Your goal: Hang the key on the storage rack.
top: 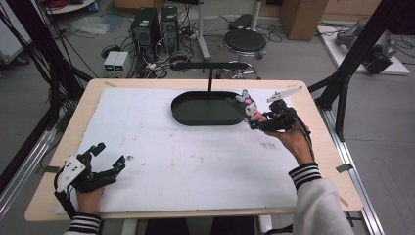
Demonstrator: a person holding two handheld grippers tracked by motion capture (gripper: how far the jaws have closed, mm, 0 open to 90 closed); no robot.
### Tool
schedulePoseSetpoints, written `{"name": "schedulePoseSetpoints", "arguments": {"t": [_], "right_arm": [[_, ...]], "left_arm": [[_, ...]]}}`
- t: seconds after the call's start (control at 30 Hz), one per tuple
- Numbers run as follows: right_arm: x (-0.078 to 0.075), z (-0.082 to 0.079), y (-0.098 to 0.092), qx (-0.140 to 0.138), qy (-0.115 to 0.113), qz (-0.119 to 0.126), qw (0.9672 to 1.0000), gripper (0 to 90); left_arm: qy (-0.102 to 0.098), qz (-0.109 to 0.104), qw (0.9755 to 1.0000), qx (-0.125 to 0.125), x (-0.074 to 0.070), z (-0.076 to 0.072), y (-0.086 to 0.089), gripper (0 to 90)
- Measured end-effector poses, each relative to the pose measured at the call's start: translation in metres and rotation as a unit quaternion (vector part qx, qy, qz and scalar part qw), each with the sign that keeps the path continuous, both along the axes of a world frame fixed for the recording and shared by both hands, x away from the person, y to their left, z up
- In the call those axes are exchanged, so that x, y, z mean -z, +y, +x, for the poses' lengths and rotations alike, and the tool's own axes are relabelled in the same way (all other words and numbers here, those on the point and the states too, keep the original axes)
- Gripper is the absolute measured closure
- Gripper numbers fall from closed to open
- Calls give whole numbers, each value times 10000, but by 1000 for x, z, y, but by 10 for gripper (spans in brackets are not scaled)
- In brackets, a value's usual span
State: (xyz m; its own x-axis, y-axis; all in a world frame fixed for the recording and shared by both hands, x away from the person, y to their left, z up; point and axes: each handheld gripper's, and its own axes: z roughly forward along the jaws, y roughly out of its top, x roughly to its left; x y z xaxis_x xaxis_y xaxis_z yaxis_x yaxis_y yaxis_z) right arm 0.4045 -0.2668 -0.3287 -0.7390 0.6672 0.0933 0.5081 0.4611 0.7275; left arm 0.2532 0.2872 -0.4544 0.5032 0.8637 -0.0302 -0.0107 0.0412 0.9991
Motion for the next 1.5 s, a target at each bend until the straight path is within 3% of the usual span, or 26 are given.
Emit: {"name": "schedulePoseSetpoints", "arguments": {"t": [0.2, 0.43, 0.77, 1.27, 1.5], "right_arm": [[-8, 8, -2, 302, -55, 190, 9993, 534], [-16, 15, -1, 548, -191, 248, 9980, 534], [-25, 30, -4, 1097, -257, 316, 9931, 535], [-40, 50, 9, 1248, -348, 174, 9914, 534], [-41, 60, 14, 1294, -281, 150, 9911, 534]], "left_arm": [[4, -7, 10000, -2, 0, 0, 0, 129], [-17, 11, 10000, -2, 0, 0, -1, 129], [-12, 30, 10000, -5, 0, 0, -1, 130], [-12, 49, 10000, 0, 0, 0, -1, 130], [9, 42, 10000, -7, 0, 0, -1, 130]]}}
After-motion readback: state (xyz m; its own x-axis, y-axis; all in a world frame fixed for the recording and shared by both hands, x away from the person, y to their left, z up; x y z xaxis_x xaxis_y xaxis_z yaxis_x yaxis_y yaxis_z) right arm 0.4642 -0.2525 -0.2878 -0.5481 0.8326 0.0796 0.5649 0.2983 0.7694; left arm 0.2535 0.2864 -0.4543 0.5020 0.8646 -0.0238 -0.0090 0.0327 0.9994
